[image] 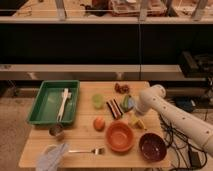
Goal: Place banana in plastic cup
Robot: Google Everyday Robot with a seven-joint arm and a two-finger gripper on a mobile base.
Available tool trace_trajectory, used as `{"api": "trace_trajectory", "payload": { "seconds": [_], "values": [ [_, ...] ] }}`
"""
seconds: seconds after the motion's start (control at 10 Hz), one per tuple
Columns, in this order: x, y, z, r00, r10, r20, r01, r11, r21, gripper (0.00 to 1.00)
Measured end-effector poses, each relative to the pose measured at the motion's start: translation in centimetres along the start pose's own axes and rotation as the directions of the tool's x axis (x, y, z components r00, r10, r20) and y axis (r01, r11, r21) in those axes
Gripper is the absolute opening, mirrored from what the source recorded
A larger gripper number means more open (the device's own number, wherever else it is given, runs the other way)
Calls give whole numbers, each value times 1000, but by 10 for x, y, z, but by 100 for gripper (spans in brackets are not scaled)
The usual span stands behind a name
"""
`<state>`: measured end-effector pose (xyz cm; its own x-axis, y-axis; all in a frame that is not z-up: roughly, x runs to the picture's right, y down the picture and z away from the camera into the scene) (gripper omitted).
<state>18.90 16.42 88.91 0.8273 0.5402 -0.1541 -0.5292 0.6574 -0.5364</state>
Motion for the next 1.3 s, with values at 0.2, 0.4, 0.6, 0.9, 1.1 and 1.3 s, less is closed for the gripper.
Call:
{"api": "trace_trajectory", "payload": {
  "seconds": [0.2,0.4,0.6,0.9,1.1,1.3],
  "values": [
    [1,-1,1,1000,3,-4,-3,1000,-19,47],
    [2,-1,-1,1000,1,-9,-2,1000,-29,26],
    [2,0,-1,1000,-1,-13,1,1000,-31,6],
    [4,2,-6,1000,-5,-11,4,999,-36,0],
    [-1,2,-28,999,-24,21,25,999,-28,0],
    [-14,5,-71,996,-64,69,65,998,-12,0]
  ]
}}
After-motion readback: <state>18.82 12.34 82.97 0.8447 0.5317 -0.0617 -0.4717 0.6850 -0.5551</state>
